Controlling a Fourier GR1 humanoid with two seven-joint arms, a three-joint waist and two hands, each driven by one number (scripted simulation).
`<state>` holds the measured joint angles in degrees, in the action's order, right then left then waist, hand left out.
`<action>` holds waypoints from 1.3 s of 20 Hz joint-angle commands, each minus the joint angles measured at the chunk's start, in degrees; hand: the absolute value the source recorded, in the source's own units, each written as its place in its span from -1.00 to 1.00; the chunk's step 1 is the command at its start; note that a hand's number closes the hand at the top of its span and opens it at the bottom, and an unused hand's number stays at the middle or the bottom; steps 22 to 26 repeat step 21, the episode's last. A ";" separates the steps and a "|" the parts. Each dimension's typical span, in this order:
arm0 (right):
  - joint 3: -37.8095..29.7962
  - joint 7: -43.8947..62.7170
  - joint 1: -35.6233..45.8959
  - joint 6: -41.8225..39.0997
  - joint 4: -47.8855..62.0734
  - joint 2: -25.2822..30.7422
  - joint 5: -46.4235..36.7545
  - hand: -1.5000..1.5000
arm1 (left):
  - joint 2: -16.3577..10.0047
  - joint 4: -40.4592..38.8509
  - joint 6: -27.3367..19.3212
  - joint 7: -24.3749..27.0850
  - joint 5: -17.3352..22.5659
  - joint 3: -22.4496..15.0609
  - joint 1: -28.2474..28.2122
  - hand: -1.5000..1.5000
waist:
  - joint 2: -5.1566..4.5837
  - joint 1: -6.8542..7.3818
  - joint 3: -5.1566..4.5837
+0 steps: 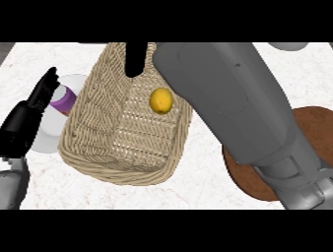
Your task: Pick the lemon from the cutting board and place it in the basket
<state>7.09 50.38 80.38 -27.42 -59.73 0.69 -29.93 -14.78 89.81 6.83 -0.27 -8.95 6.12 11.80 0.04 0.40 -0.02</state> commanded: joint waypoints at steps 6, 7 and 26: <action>-6.54 0.40 2.48 13.73 -1.56 -0.68 4.50 -1.00 | -0.22 -1.87 0.51 2.29 -0.69 -0.02 0.18 0.00 | -0.05 0.24 -0.02; -6.71 -0.09 0.12 19.05 -1.91 -0.68 3.83 -1.00 | -0.14 0.13 0.04 -0.51 -0.45 0.26 0.57 0.00 | -0.01 0.65 0.03; -20.43 -0.90 -12.59 31.70 -15.07 11.73 1.23 -1.00 | -0.62 0.42 0.76 2.38 0.26 1.82 -3.03 0.00 | 0.21 -1.43 0.07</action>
